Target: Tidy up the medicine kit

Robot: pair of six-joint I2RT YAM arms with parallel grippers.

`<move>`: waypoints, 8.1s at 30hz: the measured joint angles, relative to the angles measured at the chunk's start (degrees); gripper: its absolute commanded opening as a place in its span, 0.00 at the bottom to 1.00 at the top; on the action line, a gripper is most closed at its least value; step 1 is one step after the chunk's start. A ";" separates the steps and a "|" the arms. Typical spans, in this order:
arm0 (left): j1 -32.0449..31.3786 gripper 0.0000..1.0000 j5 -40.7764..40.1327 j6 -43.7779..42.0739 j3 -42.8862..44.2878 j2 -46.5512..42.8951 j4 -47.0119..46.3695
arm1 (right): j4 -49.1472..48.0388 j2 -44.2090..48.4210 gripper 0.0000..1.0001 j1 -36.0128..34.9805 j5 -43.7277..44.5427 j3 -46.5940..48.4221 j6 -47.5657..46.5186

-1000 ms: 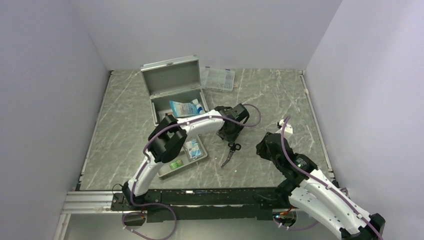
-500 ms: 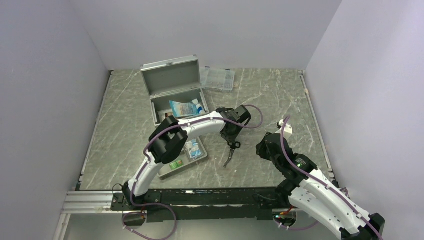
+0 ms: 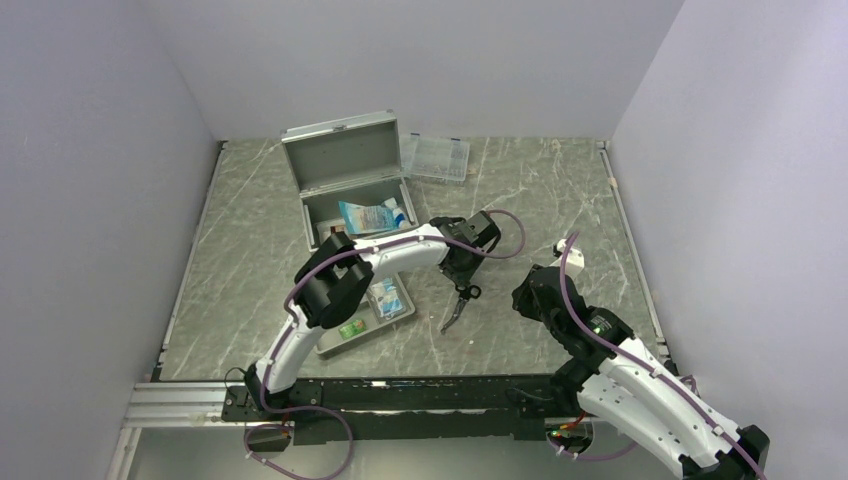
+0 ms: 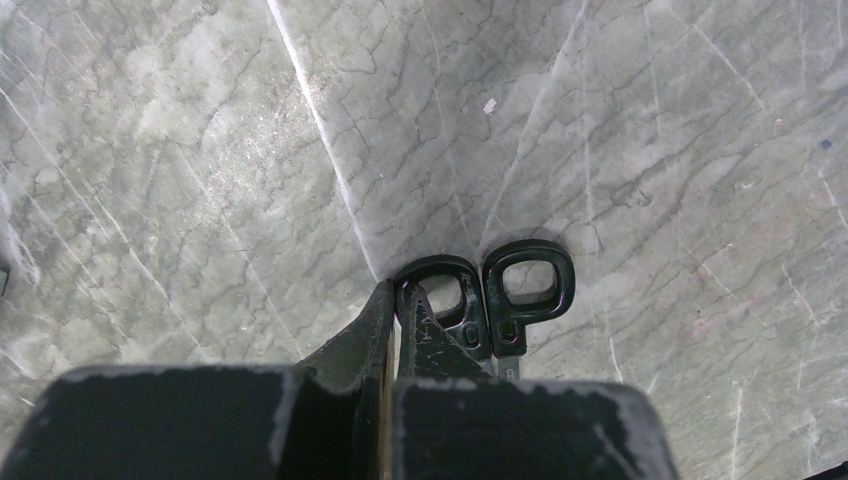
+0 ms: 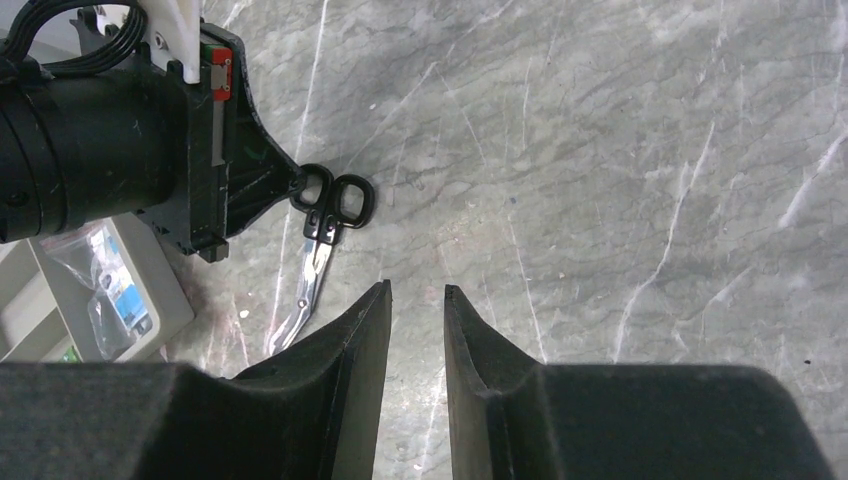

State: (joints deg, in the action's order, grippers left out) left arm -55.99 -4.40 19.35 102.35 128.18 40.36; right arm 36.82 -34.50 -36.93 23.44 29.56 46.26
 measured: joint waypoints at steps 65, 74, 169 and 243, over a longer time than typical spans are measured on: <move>1.20 0.00 17.51 2.38 -16.50 -20.98 -10.64 | -18.45 1.57 0.41 0.04 -18.16 -7.80 3.91; 2.05 0.00 21.29 3.08 -19.30 -22.60 -12.85 | -19.15 1.60 0.03 0.04 -18.82 -7.80 4.61; 12.81 0.65 22.62 38.86 -70.25 -99.69 -49.05 | -73.05 -17.66 0.00 -8.11 -30.16 7.23 20.70; 32.48 0.00 25.38 24.26 -59.63 -86.90 -34.18 | -46.77 5.79 0.64 -11.02 -13.22 -2.14 10.64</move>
State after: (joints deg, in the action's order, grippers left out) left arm -23.51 20.97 43.62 42.72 41.28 6.17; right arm -9.96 -28.71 -47.94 10.22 27.42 56.90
